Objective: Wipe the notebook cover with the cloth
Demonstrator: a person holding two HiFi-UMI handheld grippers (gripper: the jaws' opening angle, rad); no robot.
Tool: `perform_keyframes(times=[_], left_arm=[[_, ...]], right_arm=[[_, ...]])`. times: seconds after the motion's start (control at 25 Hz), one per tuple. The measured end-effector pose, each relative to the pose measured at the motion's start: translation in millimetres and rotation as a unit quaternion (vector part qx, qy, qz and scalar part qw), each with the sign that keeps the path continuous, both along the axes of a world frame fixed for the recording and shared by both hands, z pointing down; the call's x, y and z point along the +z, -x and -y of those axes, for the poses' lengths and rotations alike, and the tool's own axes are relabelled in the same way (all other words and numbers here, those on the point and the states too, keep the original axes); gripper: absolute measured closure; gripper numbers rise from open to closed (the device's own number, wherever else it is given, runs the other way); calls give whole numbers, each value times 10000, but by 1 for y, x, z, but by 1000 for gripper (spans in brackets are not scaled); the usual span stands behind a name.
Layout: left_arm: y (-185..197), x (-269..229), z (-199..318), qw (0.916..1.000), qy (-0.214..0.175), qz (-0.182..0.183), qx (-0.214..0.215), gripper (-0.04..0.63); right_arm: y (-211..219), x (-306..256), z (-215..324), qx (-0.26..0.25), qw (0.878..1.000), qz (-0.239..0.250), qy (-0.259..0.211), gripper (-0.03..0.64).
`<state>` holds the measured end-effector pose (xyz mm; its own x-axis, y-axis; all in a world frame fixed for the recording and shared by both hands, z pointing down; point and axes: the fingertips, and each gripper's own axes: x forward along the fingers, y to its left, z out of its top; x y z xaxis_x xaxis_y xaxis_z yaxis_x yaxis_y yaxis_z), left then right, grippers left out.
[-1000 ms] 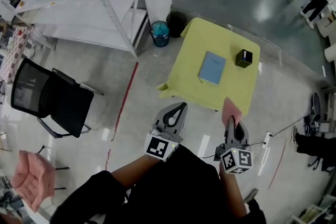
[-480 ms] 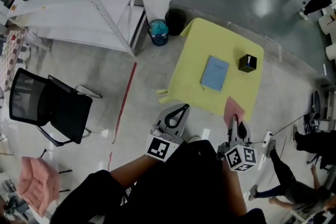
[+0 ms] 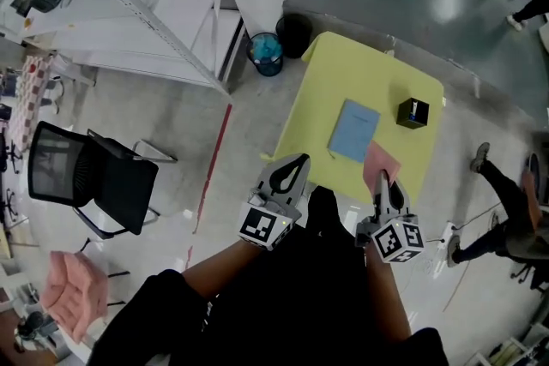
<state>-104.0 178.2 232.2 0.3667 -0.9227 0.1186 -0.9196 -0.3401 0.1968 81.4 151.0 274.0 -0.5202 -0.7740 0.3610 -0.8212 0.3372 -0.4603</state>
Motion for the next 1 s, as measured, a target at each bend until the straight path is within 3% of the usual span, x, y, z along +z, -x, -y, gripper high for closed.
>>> perform_keyframes(times=[0.28, 0.52, 0.64, 0.8, 1.0], left_arm=[[-31, 5, 83, 9995, -106, 292, -80, 589], [-54, 39, 124, 9999, 84, 13, -146, 589], [-56, 55, 138, 9990, 281, 14, -341, 589], [-48, 82, 162, 9967, 535, 323, -525, 589], [-44, 109, 178, 9933, 807, 212, -804, 589]], right_arm=[[10, 26, 83, -568, 9958, 709, 131, 578], [21, 59, 138, -888, 9908, 991, 243, 578], [30, 82, 155, -971, 9890, 1030, 430, 578], [46, 126, 178, -1219, 9859, 860, 760, 578], [57, 175, 197, -1577, 9817, 483, 950, 578]])
